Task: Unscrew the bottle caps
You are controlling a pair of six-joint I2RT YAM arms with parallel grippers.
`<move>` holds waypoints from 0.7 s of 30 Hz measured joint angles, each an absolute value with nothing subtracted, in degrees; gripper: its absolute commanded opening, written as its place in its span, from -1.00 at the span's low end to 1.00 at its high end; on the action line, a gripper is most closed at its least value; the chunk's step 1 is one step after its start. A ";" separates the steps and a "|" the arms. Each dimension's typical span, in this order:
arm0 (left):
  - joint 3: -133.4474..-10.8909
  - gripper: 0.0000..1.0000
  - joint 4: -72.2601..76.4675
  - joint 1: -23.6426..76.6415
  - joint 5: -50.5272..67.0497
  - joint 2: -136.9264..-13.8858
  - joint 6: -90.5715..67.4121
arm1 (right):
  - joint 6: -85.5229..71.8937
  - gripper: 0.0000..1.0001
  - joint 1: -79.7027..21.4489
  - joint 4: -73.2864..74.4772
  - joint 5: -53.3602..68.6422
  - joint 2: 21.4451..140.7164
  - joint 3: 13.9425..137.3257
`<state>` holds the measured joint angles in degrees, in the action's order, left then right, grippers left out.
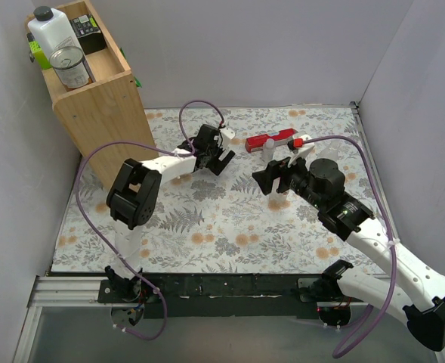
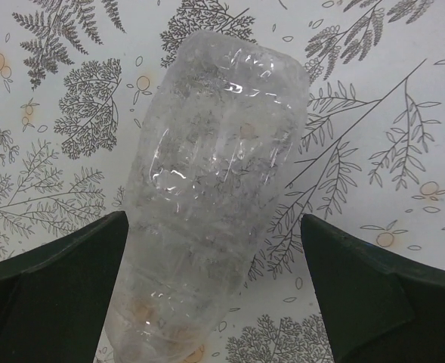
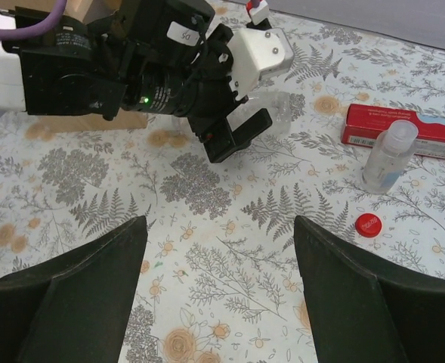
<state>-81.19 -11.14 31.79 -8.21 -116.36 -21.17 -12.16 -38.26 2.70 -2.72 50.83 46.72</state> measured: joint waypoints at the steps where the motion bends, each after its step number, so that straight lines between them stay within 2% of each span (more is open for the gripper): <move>1: -81.67 0.97 -11.42 31.55 -8.12 -116.84 -20.71 | -12.25 0.70 -38.26 3.07 -2.33 50.72 46.72; 15: -89.25 0.95 -14.24 28.14 -6.37 -123.68 -20.29 | -13.58 0.64 -38.26 4.73 2.15 50.28 46.72; 17: -90.13 0.85 -14.44 27.51 -6.00 -124.29 -21.56 | -13.76 0.63 -38.26 5.08 2.22 50.28 46.72; 18: -90.26 0.59 -14.61 27.22 -5.74 -124.40 -22.44 | -13.80 0.63 -38.26 5.28 2.26 50.28 46.72; 21: -90.30 0.24 -15.25 26.65 -5.28 -124.42 -24.97 | -14.00 0.62 -38.26 6.09 2.35 50.28 46.72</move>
<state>-90.30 -15.25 26.65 -5.28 -124.42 -24.97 -14.00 -38.26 6.09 2.35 50.28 46.72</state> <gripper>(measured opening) 0.786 0.816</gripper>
